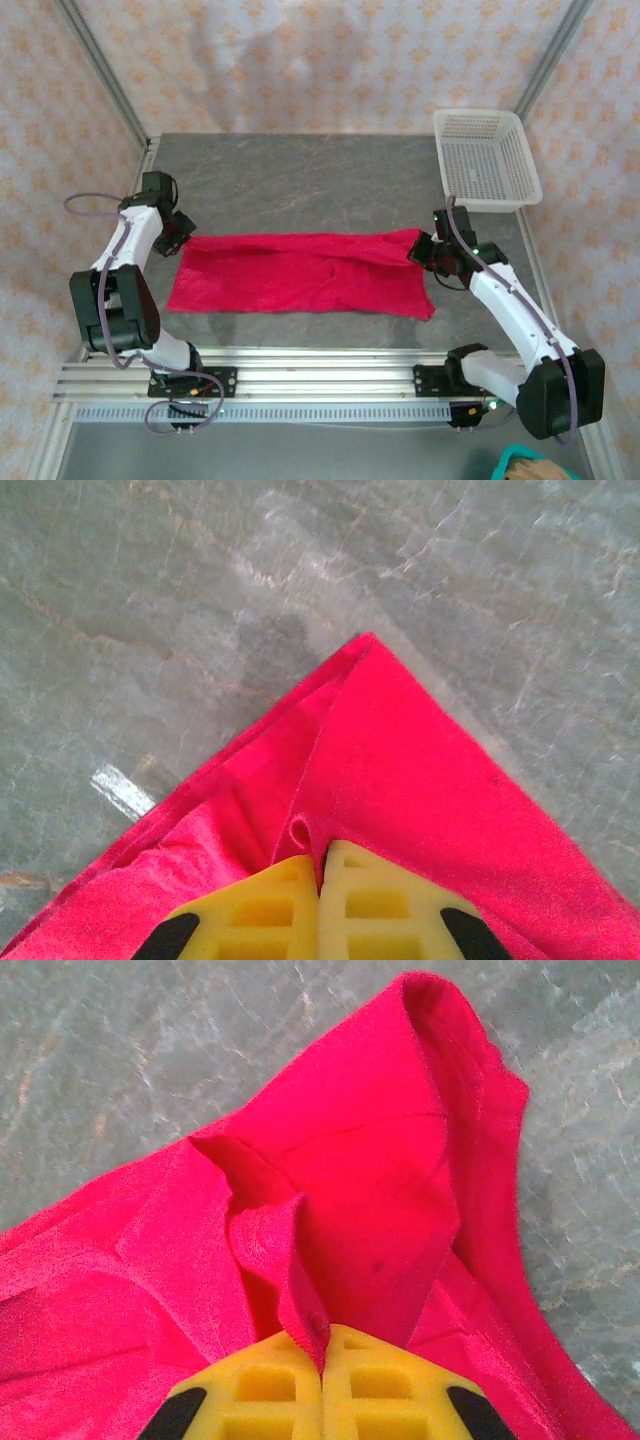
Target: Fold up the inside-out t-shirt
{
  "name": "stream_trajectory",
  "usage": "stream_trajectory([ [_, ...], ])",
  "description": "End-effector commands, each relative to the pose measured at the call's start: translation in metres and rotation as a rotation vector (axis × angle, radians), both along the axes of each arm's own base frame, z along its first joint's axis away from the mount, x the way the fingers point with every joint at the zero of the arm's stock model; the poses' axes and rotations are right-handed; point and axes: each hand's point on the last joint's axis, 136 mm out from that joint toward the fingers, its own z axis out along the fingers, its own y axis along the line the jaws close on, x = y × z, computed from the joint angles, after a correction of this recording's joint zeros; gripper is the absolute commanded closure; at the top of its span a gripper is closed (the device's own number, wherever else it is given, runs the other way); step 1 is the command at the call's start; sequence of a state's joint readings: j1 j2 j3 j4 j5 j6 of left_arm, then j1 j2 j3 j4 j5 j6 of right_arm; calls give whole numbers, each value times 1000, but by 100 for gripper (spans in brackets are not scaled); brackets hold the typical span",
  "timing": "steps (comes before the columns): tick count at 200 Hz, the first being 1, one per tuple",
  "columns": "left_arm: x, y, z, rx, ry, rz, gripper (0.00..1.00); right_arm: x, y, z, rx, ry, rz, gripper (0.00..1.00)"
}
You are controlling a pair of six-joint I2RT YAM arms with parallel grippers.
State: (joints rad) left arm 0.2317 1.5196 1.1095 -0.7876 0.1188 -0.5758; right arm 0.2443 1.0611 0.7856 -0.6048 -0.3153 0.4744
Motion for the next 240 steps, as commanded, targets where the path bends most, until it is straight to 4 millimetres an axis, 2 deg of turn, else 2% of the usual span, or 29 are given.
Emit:
stream_trajectory([
  [1, -9, 0, -15, -13, 7, 28, 92, -11, -2, -12, 6, 30, -25, 100],
  [20, -20, -5, -33, -33, 33, 34, 92, -20, -3, -31, 34, 64, -58, 100],
  [40, -32, -5, -45, -24, 66, 39, 92, -33, -5, -53, 58, 103, -108, 94],
  [51, -37, -3, -48, -10, 78, 45, 88, -36, -9, -56, 52, 111, -130, 87],
  [69, -40, 2, -44, 17, 76, 62, 69, -37, -16, -47, 17, 94, -141, 79],
  [86, -37, 7, -29, 45, 37, 82, 46, -31, -22, -29, -26, 56, -141, 65],
  [91, -35, 8, -23, 56, 21, 87, 44, -29, -22, -24, -38, 45, -137, 63],
  [113, -26, 12, 6, 82, -70, 98, 43, -15, -12, -5, -52, -12, -89, 62],
  [139, -10, -3, 22, 41, -148, 63, 44, 11, 22, -8, -51, -27, 15, 63],
  [160, -6, -14, 17, 32, -136, 30, 45, 32, 41, -26, -120, 20, 88, 61],
  [188, -5, -21, 3, 18, -102, 7, 46, 57, 53, -50, -183, 67, 143, 60],
  [217, -4, -24, -3, 14, -88, -6, 48, 70, 67, -61, -179, 84, 177, 58],
  [240, -2, -25, -5, 9, -87, -10, 49, 73, 76, -65, -171, 88, 188, 60],
])
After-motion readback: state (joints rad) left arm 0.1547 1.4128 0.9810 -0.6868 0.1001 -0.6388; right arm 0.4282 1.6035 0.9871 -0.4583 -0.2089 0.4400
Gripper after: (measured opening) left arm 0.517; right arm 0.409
